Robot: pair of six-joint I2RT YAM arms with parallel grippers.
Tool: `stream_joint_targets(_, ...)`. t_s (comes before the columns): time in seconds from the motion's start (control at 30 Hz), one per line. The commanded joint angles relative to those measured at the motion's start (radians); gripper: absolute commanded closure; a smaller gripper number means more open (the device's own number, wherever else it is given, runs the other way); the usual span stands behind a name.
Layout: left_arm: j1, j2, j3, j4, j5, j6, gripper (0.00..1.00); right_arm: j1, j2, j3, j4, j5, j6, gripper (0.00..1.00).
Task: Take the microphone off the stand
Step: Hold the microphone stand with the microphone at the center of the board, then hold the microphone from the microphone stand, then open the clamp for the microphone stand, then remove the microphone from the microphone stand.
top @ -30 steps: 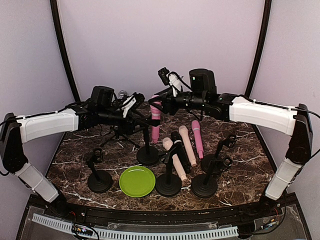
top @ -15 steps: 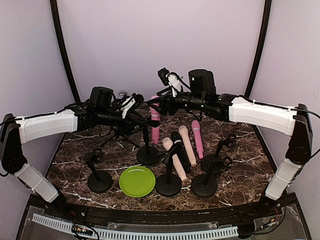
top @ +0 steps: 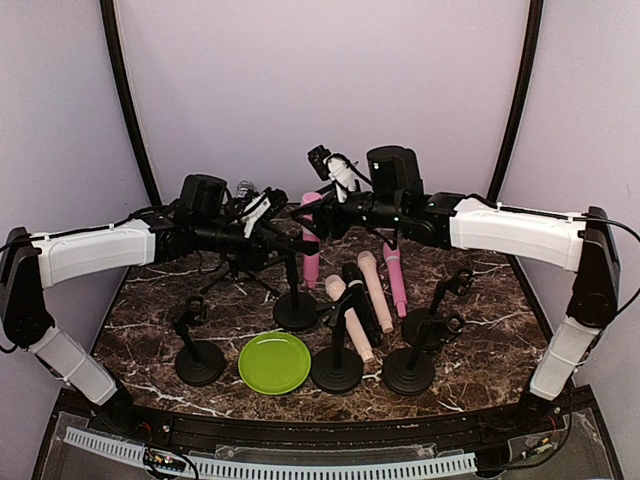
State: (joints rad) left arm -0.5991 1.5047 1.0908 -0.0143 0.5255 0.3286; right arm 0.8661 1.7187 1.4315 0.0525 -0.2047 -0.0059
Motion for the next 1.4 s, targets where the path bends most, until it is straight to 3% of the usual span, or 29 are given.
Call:
stream_joint_targets(0.0,0.004,-0.047,-0.016,0.010,0.019,-0.010,0.49,0.012,0.020,-0.006,0.026,0.015,0.006,0.38)
stream_joint_targets(0.27,0.004,-0.064,-0.023,0.032,0.020,-0.016,0.37,0.016,0.016,-0.012,0.024,0.031,0.005,0.55)
stream_joint_targets(0.5,0.004,-0.076,-0.034,0.036,0.019,-0.019,0.42,0.016,0.011,-0.010,0.024,0.037,0.003,0.59)
stream_joint_targets(0.7,0.004,-0.071,-0.029,0.025,0.024,-0.017,0.53,0.016,0.010,-0.005,0.024,0.042,0.000,0.60)
stream_joint_targets(0.83,0.004,-0.071,-0.028,0.020,0.034,-0.012,0.82,0.016,0.003,-0.006,0.025,0.050,-0.002,0.60)
stream_joint_targets(0.97,0.004,-0.077,-0.031,0.020,0.036,-0.010,0.94,0.016,-0.013,-0.008,0.027,0.080,0.004,0.61)
stream_joint_targets(1.1,0.004,-0.077,-0.032,0.020,0.033,-0.008,0.98,0.010,-0.048,-0.009,0.025,0.150,0.029,0.64)
stream_joint_targets(1.37,0.004,-0.071,-0.026,-0.005,0.033,-0.014,0.97,-0.102,-0.193,-0.064,-0.025,0.274,0.076,0.65)
